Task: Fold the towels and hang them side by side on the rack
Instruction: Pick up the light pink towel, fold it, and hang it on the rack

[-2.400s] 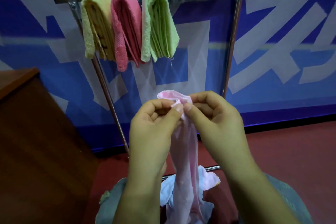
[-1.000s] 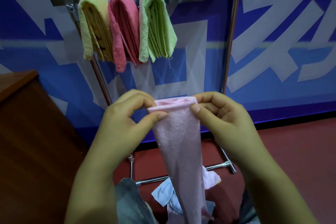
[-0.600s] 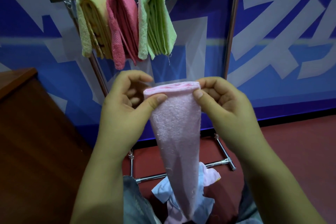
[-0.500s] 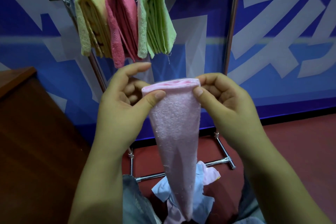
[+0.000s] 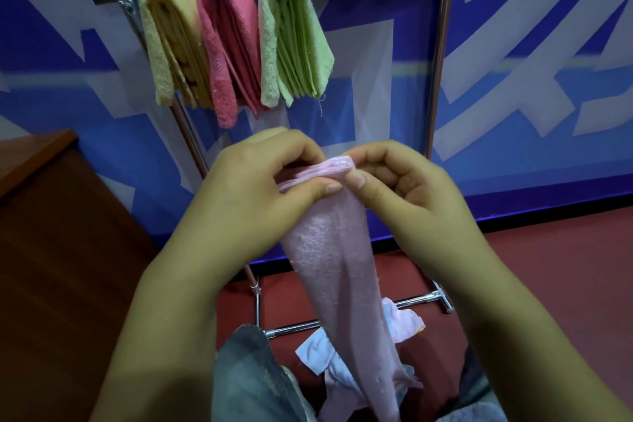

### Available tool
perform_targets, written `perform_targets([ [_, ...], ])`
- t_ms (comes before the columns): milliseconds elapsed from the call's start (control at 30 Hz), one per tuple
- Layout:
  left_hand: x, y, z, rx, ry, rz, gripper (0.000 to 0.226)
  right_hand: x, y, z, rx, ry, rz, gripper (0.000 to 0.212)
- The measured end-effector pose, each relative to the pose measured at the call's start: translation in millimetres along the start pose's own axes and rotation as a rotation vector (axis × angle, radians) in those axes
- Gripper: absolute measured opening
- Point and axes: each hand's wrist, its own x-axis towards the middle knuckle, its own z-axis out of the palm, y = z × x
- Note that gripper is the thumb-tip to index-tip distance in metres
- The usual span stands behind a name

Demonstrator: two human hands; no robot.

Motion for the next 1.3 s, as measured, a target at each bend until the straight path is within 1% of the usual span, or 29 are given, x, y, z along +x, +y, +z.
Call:
perform_targets([
  [100,2.5,1.7,1.9,-0.036,0.009,0.009,0.012,-6.1,12.1,-9.2,0.057,0.01,0.01,0.018],
  [167,4.2,2.4,3.4,-0.06,0.02,-0.003,0.011,-14.1,30.1,-17.4,0.027,-0.022,0.094,0.02],
  [233,6.4,2.5,3.0,-0.09,0.03,-0.026,0.013,-24.7,50.9,-24.4,-0.032,-0.092,0.208,0.022],
  [300,9.4,2.2,1.3,-0.104,0.032,-0.034,0.012,-34.6,67.1,-28.6,-0.099,-0.141,0.269,0.021],
  [333,11.0,1.5,0.2,-0.097,0.03,-0.03,0.011,-38.1,72.6,-29.7,-0.135,-0.14,0.281,0.02],
  [400,14.0,-0.5,-1.5,-0.067,0.021,-0.015,0.009,-42.1,78.9,-31.0,-0.175,-0.085,0.29,0.018],
  [467,16.0,-2.9,-3.1,-0.049,0.019,-0.006,0.007,-42.5,81.6,-32.0,-0.18,-0.008,0.28,0.016],
  [567,17.3,-5.4,-5.9,-0.04,0.028,-0.007,0.007,-42.1,84.5,-32.3,-0.201,0.074,0.238,0.018],
  [633,17.9,-5.6,-7.3,-0.035,0.042,-0.005,0.009,-42.7,86.5,-30.6,-0.218,0.103,0.212,0.019],
  [833,21.8,-5.4,-8.3,-0.023,0.065,-0.014,0.014,-46.7,104.3,-22.9,-0.413,0.14,0.088,0.028],
  [933,24.3,-5.3,-9.3,-0.025,0.08,-0.021,0.014,-47.4,109.7,-21.2,-0.48,0.122,-0.031,0.038],
  [1033,26.5,-6.7,-9.9,-0.031,0.111,-0.033,0.01,-47.2,112.5,-22.5,-0.589,0.033,-0.11,0.029],
  [1100,27.8,-8.0,-9.5,-0.04,0.138,-0.046,0.006,-46.3,114.3,-24.0,-0.61,-0.006,-0.09,0.022],
  [1200,30.0,-8.4,-9.2,-0.052,0.186,-0.051,0.007,-48.3,119.0,-25.2,-0.592,-0.023,-0.029,0.023],
  [1300,31.9,-8.0,-10.4,-0.064,0.217,-0.05,0.015,-53.0,121.1,-23.1,-0.563,-0.022,0.008,0.024],
])
